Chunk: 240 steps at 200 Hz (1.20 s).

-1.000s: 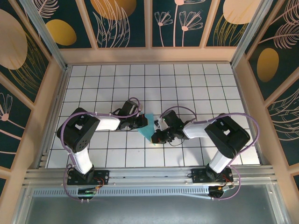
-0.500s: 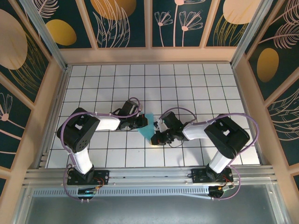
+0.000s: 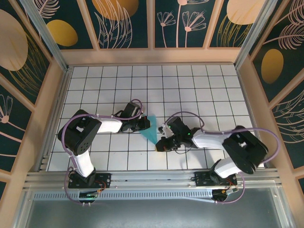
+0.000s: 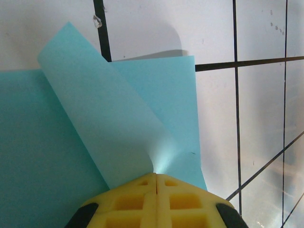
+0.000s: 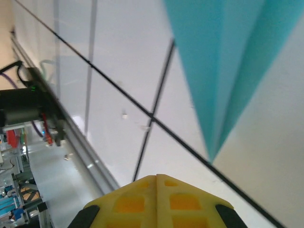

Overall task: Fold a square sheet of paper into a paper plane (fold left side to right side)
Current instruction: Fourth fold the wing at the center of the table.

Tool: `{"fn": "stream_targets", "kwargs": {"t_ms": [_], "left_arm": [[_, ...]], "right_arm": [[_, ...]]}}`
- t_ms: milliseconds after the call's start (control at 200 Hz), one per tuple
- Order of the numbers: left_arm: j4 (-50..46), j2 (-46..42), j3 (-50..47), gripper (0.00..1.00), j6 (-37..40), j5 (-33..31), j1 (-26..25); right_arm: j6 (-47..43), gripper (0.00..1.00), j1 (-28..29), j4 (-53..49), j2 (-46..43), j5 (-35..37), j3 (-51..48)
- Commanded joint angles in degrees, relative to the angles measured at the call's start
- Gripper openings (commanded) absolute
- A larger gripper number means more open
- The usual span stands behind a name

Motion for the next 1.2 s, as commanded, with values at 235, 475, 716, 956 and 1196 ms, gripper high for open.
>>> {"fn": "stream_targets", "kwargs": {"t_ms": [235,475,716,956,1196], "left_arm": [[-7.5,2.3,-1.7,0.0,0.8,-6.6,0.5],[-7.5,2.5,-1.6,0.0,0.8,-6.4,0.5],[-7.6,2.3,-1.3,0.0,0.9,-6.4,0.5],[-7.5,2.6,-1.3,0.0,1.0,-6.4,0.5],[-7.5,2.2,-1.3,0.0,0.8,-6.6,0.5]], "right_arm": [[0.5,0.0,-2.2,3.7,3.6,4.4,6.8],[2.7,0.0,-3.0,9.7,11.7,8.7,9.8],[2.3,0.0,-3.4,10.0,15.6,9.4,9.9],[2.7,0.0,-3.5,10.7,16.5,8.8,7.1],[2.2,0.0,-3.2,8.8,17.1,8.9,5.2]]}}
